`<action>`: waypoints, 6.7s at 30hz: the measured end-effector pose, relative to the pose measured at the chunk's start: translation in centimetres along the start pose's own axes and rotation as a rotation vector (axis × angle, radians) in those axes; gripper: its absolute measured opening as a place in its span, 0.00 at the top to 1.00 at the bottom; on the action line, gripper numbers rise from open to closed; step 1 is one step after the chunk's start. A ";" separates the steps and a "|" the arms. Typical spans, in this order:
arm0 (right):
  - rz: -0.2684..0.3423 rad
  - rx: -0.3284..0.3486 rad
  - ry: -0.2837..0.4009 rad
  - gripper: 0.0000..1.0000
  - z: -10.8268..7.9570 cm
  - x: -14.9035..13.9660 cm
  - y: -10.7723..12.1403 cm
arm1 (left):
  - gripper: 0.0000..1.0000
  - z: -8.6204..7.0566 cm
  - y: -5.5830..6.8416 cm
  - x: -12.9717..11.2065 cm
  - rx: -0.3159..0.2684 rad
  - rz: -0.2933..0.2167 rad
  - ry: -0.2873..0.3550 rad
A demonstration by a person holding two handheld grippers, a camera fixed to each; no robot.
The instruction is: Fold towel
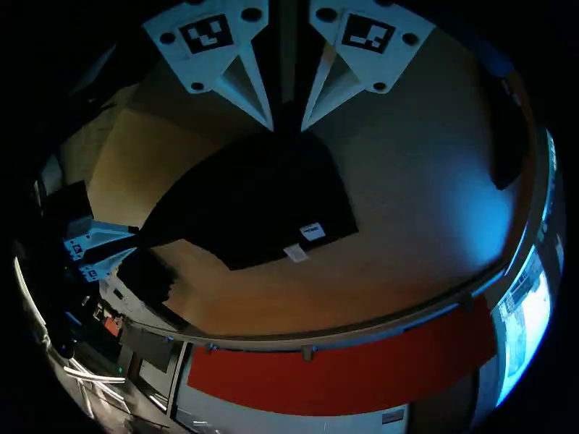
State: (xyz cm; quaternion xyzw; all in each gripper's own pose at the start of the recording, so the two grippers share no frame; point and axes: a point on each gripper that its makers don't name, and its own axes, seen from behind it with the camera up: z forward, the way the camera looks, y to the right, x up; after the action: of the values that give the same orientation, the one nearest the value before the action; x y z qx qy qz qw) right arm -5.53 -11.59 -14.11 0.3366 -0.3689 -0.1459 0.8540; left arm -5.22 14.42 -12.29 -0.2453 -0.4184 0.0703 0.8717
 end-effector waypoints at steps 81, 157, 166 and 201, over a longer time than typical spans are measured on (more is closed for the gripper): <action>-0.006 -0.003 -0.085 0.84 4.0 1.5 4.7 | 0.90 4.8 -2.1 3.7 0.000 -0.013 -0.011; -0.012 -0.128 -0.139 0.05 11.6 -0.7 11.6 | 0.30 12.5 -7.4 3.2 0.088 -0.019 -0.070; -0.009 -0.152 -0.130 0.04 11.9 -0.2 12.7 | 0.24 12.7 -8.5 4.1 0.113 0.003 -0.059; -0.010 -0.183 -0.092 0.05 11.6 1.4 14.1 | 0.24 11.5 -10.3 6.3 0.161 0.010 -0.014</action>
State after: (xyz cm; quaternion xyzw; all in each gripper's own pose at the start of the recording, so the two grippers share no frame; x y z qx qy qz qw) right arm -12.96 -7.43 2.04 0.2517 -0.3913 -0.1985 0.8627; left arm -10.88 11.75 3.20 -0.1759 -0.4162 0.1100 0.8853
